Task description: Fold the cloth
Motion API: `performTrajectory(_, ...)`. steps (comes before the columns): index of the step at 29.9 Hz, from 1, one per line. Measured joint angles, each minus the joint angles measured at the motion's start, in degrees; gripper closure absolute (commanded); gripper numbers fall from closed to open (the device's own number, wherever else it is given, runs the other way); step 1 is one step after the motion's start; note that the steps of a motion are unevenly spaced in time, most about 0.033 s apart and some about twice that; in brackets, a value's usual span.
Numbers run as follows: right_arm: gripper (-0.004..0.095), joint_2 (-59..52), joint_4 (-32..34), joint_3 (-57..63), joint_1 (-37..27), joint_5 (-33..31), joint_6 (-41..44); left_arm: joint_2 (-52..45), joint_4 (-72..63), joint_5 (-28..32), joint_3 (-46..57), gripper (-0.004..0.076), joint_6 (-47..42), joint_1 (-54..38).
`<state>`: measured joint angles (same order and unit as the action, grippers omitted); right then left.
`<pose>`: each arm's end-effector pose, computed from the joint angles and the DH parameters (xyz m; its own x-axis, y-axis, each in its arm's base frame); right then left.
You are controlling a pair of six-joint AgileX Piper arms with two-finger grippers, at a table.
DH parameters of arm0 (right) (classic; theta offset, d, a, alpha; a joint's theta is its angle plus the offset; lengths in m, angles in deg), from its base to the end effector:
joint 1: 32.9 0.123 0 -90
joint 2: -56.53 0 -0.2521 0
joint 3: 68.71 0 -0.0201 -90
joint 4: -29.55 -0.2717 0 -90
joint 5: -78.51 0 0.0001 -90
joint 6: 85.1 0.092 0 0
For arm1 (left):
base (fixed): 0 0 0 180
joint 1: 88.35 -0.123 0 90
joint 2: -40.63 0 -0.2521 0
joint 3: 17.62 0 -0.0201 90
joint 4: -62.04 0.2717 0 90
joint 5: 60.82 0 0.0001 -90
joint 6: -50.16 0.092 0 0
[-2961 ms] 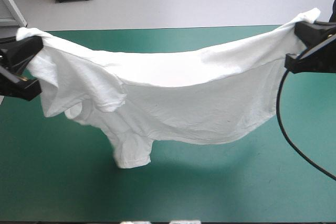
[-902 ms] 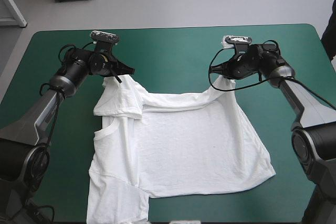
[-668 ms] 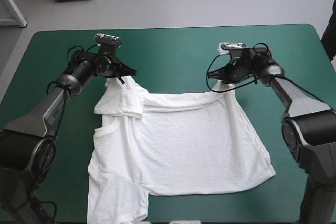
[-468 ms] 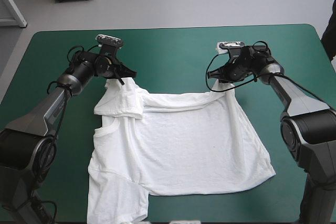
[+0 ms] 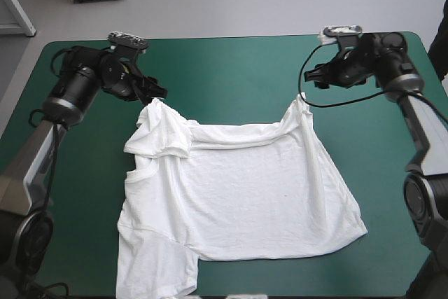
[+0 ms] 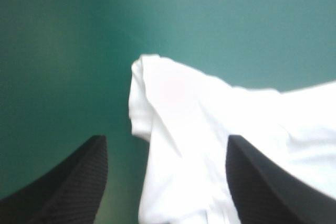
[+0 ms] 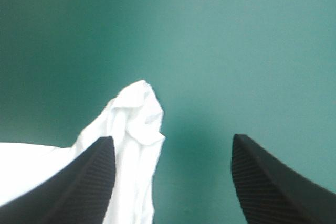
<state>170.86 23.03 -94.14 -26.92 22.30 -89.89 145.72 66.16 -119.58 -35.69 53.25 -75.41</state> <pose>0.4244 0.0532 0.3030 -0.8107 -0.1051 -0.5759 -0.1740 0.9826 0.0657 0.3790 -0.0813 0.3247 -0.7846 0.2736 -0.5564 0.2624 0.9596 0.1019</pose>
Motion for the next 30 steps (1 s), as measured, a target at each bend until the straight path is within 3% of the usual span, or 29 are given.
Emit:
performTrajectory(3,0.03,-5.3,0.4,0.1,-2.9,-1.1,0.0,-5.6,-1.4,-8.8,-0.1,0.0248,0.3,0.0)
performTrajectory(7,0.03,-13.7,1.0,1.6,-4.6,-2.1,0.0,-13.8,-2.5,-12.3,1.8,0.0248,0.9,1.7)
performTrajectory(14,0.03,-26.9,1.6,9.3,-4.8,-2.8,-0.1,-24.1,-2.8,-12.7,10.5,0.024,-0.3,4.7)
performTrajectory(19,0.03,-36.0,3.5,15.7,-4.8,-2.7,-0.1,-29.5,-2.3,-12.7,19.5,0.0153,-0.6,4.7)
performTrajectory(30,0.03,-48.4,4.8,22.0,-4.4,-2.3,0.1,-22.6,-0.1,-11.0,35.0,0.0138,-1.1,4.7)
